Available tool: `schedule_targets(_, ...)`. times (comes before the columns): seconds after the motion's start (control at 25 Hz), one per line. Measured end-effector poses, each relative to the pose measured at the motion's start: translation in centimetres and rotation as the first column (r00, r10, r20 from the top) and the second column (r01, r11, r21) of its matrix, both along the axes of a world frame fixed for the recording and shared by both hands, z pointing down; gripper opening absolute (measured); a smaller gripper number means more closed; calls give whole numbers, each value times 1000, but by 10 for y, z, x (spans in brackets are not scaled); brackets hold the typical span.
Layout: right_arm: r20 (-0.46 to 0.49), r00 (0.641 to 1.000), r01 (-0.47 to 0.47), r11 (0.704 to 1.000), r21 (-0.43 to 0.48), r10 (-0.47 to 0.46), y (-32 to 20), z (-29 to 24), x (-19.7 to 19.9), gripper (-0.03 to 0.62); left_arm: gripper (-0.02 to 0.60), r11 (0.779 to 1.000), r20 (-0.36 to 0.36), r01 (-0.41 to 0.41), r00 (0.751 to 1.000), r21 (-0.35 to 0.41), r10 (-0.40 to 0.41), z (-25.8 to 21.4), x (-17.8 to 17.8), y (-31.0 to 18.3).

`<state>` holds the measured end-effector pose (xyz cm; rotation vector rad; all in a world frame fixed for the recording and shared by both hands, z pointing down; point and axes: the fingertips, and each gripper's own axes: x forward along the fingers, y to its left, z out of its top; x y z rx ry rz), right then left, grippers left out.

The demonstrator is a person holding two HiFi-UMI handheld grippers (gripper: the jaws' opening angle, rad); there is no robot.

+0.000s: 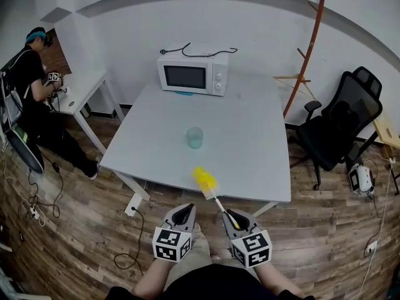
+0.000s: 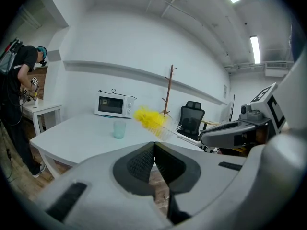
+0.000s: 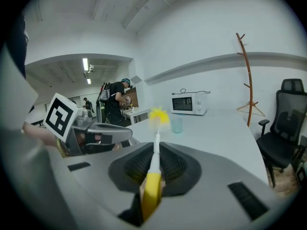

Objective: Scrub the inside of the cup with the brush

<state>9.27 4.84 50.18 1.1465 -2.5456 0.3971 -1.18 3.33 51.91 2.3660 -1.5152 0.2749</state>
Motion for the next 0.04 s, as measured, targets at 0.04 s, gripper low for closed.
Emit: schedule_targets(0.04, 1, 1000, -1, 1000, -2, 1, 0, 1, 0, 49, 18, 1000, 3, 0, 1000, -3, 0, 2, 0, 1)
